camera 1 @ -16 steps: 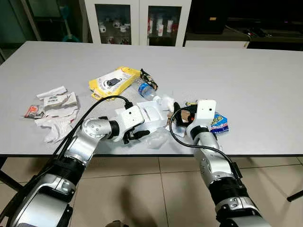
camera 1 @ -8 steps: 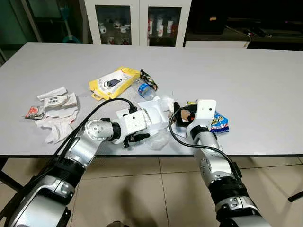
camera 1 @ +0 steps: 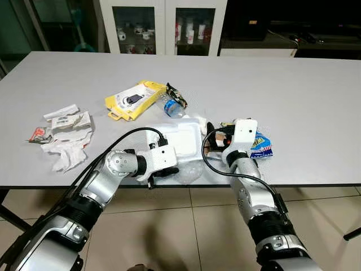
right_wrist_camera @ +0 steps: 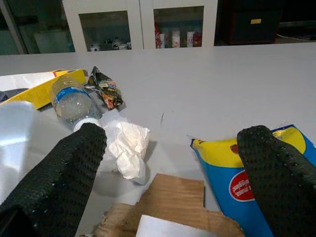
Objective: Picking trash to rubbish bin
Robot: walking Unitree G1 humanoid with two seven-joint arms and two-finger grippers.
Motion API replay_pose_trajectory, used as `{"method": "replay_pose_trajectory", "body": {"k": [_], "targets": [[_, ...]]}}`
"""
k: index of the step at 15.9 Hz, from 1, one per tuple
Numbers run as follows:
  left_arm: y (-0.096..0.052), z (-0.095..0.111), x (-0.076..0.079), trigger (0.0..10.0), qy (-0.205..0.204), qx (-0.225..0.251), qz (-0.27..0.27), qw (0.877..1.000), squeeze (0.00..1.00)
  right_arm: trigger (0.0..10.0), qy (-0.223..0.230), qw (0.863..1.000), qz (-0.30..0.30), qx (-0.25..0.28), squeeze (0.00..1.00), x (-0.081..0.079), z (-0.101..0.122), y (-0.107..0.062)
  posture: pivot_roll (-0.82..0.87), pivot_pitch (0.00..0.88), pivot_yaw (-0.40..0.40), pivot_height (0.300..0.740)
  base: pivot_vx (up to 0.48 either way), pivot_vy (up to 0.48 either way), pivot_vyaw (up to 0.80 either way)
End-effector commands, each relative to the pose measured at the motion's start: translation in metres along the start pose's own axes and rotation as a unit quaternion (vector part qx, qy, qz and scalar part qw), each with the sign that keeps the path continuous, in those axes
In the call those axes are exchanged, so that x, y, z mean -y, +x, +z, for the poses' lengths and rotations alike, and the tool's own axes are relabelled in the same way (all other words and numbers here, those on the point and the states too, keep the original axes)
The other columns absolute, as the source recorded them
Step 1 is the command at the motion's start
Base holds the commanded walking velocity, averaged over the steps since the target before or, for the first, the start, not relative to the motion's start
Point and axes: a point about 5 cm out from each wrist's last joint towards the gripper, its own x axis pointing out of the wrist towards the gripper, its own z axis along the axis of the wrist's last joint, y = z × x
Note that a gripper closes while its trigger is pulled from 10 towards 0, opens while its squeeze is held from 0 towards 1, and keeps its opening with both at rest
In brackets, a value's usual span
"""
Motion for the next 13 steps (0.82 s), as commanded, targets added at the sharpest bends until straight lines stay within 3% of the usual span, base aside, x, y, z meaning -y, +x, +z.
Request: {"method": "replay_pose_trajectory", "body": {"k": [1,5,11,12,13], "targets": [[0.004,-0.013,0.013,0.0,-0.013,-0.029,-0.031,0.999,0.00,10.0,0.005,1.000,-0.002,0.009,0.00,0.001,0.004,0.002,0.02,0.000,-0.006,0.716,0.000,0.000,0.00],[0.001,-0.014,0.010,0.0,-0.022,-0.029,-0.012,0.999,0.00,10.0,0.006,1.000,-0.002,0.009,0.00,0.001,0.005,0.003,0.03,0.000,-0.012,0.716,0.000,0.000,0.00],[-0.007,-0.002,-0.013,0.0,-0.051,0.018,0.097,0.994,0.00,10.0,0.006,1.000,-0.007,0.010,0.00,0.003,0.006,0.004,0.03,0.000,-0.013,0.716,0.000,0.000,0.00],[-0.011,0.002,-0.019,0.0,-0.064,0.035,0.123,0.990,0.00,10.0,0.006,1.000,-0.008,0.010,0.00,0.004,0.006,0.005,0.03,0.000,-0.014,0.716,0.000,0.000,0.00],[-0.018,0.010,-0.036,0.0,-0.076,0.061,0.192,0.977,0.00,10.0,0.006,1.000,-0.008,0.010,0.00,0.004,0.006,0.005,0.03,0.000,-0.016,0.716,0.000,0.000,0.00]]}}
